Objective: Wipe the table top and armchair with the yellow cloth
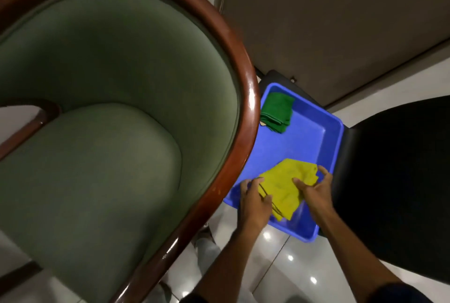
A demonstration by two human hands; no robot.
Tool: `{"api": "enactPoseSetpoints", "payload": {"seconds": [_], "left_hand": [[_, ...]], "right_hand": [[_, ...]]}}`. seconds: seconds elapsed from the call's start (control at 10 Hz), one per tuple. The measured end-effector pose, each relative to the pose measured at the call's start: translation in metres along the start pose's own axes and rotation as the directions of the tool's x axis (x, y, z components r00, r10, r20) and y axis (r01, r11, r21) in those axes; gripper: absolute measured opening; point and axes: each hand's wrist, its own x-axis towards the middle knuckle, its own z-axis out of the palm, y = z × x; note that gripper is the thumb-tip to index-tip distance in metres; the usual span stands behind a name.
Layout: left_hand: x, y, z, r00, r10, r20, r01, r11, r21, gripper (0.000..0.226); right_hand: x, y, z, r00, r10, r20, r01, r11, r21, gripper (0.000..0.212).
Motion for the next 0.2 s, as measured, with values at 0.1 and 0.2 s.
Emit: {"api": "enactPoseSetpoints", "payload": {"seconds": [0.1, 0.2], "left_hand": [[-0.006, -0.013, -0.001, 0.984, 0.154, 0.094, -0.178, 0.903, 0.392, 0.063], [-0.03, -0.001, -0.01, 0.915, 0.365, 0.172, -0.402, 0.781, 0.478, 0.067]], "right_hand": [[0.004, 0.015, 0.007, 0.997, -0.069, -0.038, 0.047, 0.909, -0.415, 0.088], [-0.005, -0.009, 0.014, 0.971, -0.228, -0.073, 0.167, 0.863, -0.476, 0.068]]}}
